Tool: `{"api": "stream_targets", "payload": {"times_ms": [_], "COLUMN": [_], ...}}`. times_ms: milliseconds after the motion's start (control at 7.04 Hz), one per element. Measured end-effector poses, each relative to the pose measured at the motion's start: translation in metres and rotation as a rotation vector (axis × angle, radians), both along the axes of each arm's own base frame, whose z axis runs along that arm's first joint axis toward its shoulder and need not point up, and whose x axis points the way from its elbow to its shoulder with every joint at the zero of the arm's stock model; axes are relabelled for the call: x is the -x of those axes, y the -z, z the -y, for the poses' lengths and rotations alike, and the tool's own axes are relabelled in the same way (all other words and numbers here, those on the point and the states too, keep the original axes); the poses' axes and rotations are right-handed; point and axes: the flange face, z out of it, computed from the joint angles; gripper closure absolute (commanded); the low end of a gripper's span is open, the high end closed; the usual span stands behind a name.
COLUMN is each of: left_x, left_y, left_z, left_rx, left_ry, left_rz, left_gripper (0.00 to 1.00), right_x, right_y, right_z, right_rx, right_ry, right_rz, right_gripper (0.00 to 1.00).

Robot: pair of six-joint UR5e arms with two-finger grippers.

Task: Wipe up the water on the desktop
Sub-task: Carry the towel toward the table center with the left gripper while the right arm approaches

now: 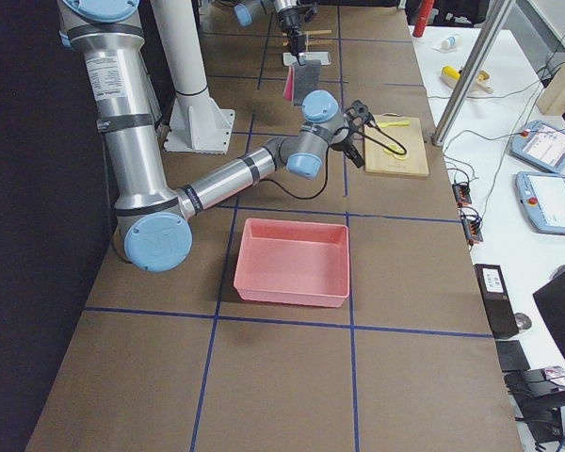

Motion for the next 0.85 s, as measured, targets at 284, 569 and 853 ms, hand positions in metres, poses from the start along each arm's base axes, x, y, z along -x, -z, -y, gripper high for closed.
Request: {"api": "stream_targets", "payload": {"times_ms": [284,569,853], "left_x": [-0.004,-0.011,-0.019], "left_y": [0.003,-0.002,-0.009], "left_z": [0.007,0.014,0.021], "left_rx": [0.153,0.241,0.273], "left_ry": [0.024,0.049,0.070], "left_rz": [-0.088,-0.112,-0.106], "left_gripper": [0.94,0.94,0.94], "right_x": [0.089,0.155,0.179], "right_y": [0.054,0.088,0.103], "right_z": [-0.050,-0.100,-0.128], "right_rx": [-0.117,-0.186,-0.208], "right_ry": [-0.089,-0.139,-0.127], "right_rz": [0.025,0.056,0.081], "right_gripper": [0.01,0.01,0.01]}}
